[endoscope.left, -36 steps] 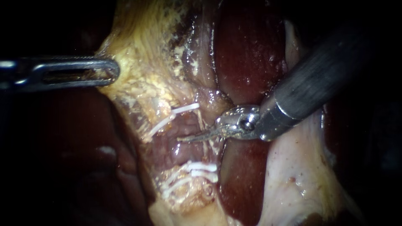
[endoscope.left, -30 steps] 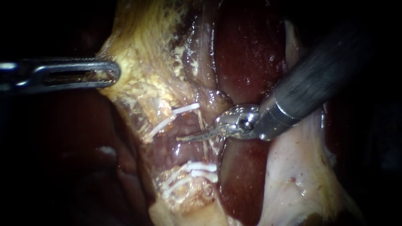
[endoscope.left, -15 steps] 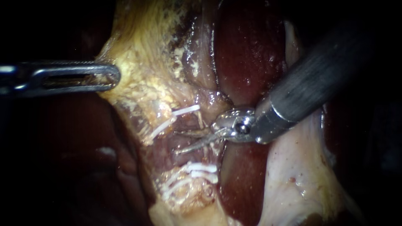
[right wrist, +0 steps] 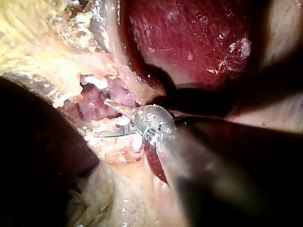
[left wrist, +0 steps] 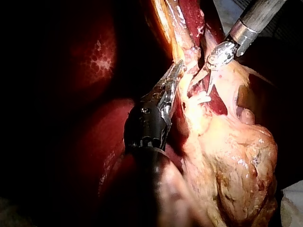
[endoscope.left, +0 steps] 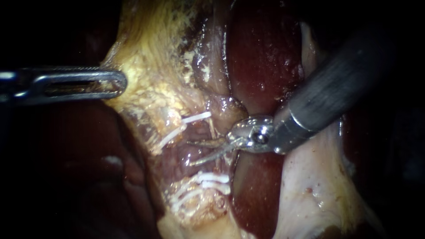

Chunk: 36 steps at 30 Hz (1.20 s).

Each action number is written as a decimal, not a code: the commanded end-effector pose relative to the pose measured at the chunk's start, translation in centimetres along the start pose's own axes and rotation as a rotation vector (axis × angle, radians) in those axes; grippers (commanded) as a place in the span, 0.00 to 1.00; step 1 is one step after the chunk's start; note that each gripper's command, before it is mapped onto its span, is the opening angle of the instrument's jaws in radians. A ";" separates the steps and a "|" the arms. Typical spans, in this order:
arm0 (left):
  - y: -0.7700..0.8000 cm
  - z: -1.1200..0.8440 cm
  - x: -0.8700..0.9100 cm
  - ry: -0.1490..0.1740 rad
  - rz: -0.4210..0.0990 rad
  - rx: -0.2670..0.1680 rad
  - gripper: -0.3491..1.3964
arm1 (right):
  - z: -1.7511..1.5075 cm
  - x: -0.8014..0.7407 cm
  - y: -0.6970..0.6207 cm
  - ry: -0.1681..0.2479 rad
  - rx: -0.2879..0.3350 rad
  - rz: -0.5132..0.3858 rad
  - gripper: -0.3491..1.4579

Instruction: Go back from the cut right tube

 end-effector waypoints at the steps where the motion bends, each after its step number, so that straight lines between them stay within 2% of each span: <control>1: 0.00 0.00 0.01 0.000 0.000 0.000 0.00 | -0.04 0.00 -0.01 0.003 -0.019 -0.038 0.92; 5: 0.01 0.01 0.03 -0.001 0.002 -0.001 0.00 | -0.27 -0.02 -0.04 0.036 -0.084 -0.177 0.98; 8: 0.01 0.02 0.05 -0.001 0.003 -0.001 0.00 | -0.50 0.00 -0.05 0.052 -0.108 -0.230 0.98; 16: 0.01 0.03 0.05 -0.002 0.003 -0.001 0.00 | -1.08 0.15 -0.16 0.055 -0.178 -0.292 0.98; 23: 0.03 0.12 0.09 -0.004 0.006 -0.004 0.00 | -1.28 0.24 -0.24 0.051 -0.211 -0.312 0.98; 26: 0.03 0.32 0.24 -0.009 0.019 -0.014 0.00 | -1.28 0.23 -0.23 0.051 -0.209 -0.311 0.98; 31: 0.11 0.87 0.60 -0.021 0.036 -0.027 0.00 | -1.28 0.22 -0.23 0.051 -0.210 -0.312 0.98; 36: 0.20 1.18 0.63 -0.027 0.039 -0.034 0.00 | -1.28 0.23 -0.24 0.050 -0.209 -0.318 0.98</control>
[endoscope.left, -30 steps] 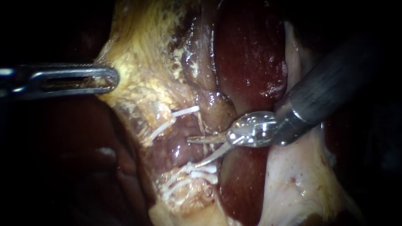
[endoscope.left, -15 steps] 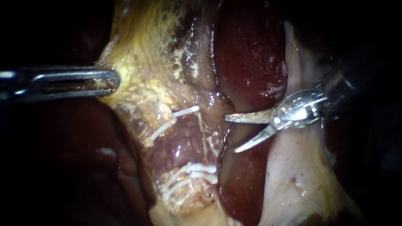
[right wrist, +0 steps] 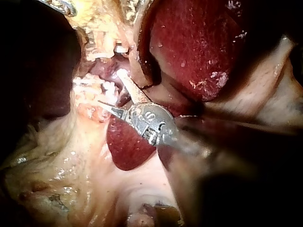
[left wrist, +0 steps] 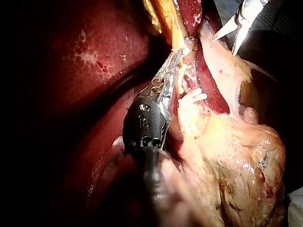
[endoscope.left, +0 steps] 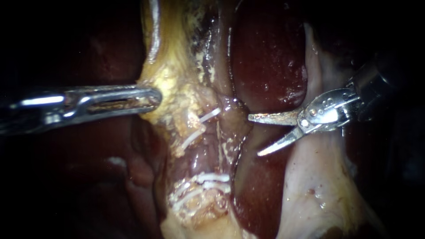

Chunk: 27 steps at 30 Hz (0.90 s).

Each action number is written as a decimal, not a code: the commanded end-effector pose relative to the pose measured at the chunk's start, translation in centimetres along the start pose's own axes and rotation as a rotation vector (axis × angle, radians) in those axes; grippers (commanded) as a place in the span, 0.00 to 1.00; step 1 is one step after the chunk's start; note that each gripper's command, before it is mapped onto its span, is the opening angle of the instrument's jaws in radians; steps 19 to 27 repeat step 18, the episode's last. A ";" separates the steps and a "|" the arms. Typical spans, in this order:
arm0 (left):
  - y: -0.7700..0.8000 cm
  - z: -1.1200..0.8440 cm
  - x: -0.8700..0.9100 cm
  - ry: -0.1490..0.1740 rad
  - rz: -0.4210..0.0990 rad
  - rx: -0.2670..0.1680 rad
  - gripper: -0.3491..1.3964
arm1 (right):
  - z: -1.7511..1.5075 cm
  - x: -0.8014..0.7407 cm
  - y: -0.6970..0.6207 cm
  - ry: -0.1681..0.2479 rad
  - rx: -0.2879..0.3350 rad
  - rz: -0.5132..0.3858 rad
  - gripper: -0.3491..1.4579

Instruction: Go back from the cut right tube

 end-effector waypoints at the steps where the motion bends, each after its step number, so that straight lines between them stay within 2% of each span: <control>1: 0.02 0.07 -0.02 -0.001 -0.002 -0.011 0.00 | 0.00 0.00 0.00 0.000 0.000 -0.002 0.98; 4: 0.05 0.19 -0.06 -0.005 -0.003 -0.031 0.00 | 0.00 0.00 0.00 0.000 0.000 -0.002 0.98; 7: 0.07 0.23 -0.04 -0.010 -0.002 -0.037 0.00 | 0.00 0.00 0.00 0.000 0.000 -0.002 0.98; 27: 0.08 0.24 -0.01 -0.011 0.000 -0.038 0.00 | -0.02 0.00 -0.01 0.000 0.001 -0.002 0.98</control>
